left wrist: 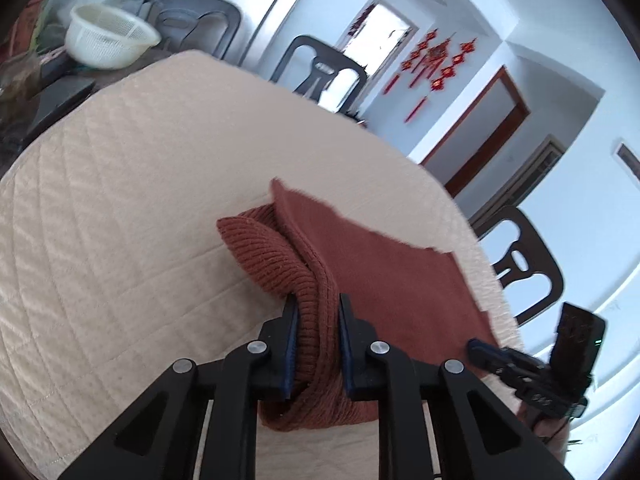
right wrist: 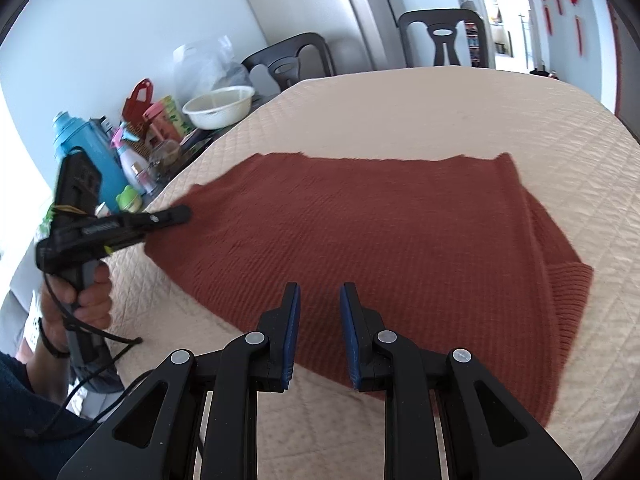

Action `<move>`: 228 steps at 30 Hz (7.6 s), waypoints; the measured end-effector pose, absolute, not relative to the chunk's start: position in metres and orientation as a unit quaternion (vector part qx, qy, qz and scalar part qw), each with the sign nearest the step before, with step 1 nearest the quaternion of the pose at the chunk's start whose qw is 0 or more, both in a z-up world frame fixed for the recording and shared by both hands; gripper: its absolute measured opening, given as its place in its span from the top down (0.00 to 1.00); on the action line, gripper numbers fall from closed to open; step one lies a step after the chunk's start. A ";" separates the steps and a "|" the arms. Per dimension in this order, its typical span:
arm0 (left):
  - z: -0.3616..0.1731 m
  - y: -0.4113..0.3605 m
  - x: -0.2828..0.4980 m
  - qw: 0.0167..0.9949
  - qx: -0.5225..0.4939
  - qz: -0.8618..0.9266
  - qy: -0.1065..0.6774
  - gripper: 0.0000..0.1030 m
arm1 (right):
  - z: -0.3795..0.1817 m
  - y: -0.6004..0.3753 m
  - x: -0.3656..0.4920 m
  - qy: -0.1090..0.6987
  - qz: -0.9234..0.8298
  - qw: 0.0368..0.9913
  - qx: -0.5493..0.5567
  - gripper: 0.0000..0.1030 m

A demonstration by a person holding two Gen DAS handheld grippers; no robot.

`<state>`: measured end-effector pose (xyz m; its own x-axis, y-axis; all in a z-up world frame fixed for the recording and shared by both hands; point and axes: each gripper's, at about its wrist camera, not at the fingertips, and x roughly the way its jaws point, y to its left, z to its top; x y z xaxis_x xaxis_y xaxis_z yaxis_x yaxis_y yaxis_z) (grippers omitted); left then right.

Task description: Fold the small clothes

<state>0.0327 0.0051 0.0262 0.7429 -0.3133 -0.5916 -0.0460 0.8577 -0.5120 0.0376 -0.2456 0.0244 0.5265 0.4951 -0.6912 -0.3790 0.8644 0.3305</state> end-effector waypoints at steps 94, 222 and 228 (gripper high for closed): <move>0.032 -0.144 0.082 0.892 -0.060 -0.243 0.376 0.69 | 0.004 -0.384 0.070 0.418 0.172 0.840 0.300 0.90; 0.032 -0.116 0.108 0.894 -0.104 -0.167 0.402 0.66 | 0.021 -0.383 0.048 0.398 0.097 0.878 0.249 0.55; 0.019 -0.109 0.106 0.879 -0.152 -0.184 0.412 0.59 | 0.003 -0.387 0.050 0.415 0.118 0.853 0.293 0.54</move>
<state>0.1064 -0.1089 0.0195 0.5925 -0.4491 -0.6688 0.1989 0.8860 -0.4188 0.0502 -0.3869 0.0025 0.6283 0.4440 -0.6388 0.0417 0.8007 0.5976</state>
